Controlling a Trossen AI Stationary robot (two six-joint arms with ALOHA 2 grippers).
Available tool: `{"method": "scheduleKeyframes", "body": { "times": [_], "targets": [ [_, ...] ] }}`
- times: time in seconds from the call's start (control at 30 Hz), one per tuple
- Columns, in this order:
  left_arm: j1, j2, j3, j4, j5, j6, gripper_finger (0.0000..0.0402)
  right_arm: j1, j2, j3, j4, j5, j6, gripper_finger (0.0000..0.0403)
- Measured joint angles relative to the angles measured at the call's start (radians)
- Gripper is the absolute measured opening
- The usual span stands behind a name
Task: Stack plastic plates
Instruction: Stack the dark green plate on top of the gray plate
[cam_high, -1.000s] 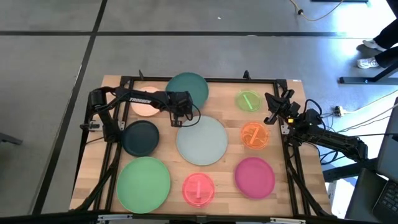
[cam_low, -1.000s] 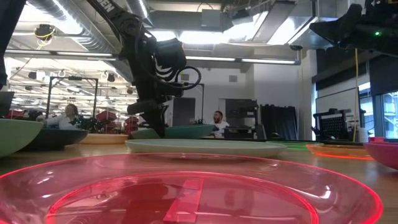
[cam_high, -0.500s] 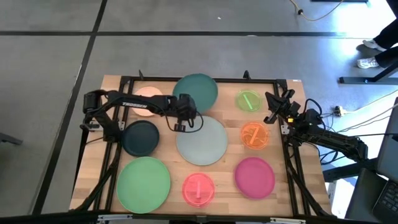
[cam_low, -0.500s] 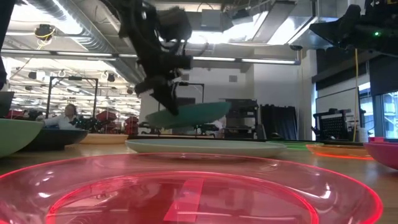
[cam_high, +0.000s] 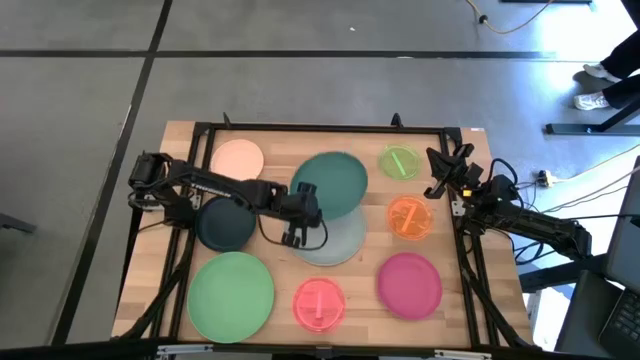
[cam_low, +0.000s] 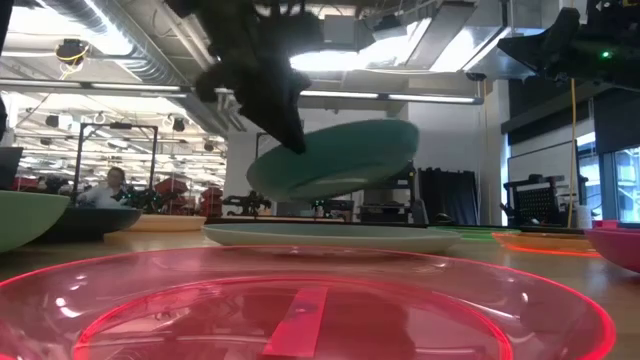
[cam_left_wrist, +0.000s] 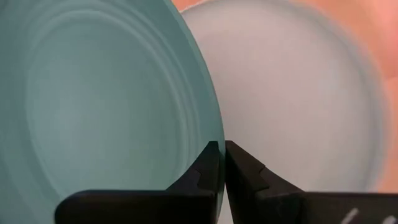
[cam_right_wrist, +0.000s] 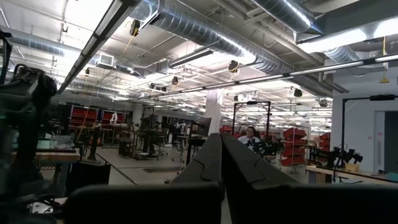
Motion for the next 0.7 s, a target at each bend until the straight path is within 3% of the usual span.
{"method": "scheduleKeyframes", "body": {
  "times": [0.27,0.7],
  "targets": [
    [-0.124,0.002,-0.009,0.039,0.098,-0.102,0.0007,0.000,0.000,0.000,0.000,0.000,0.005,0.0002],
    [-0.179,0.004,-0.072,0.116,0.085,-0.154,0.0007,0.000,0.000,0.000,0.000,0.000,0.007,0.0002]
  ]
}}
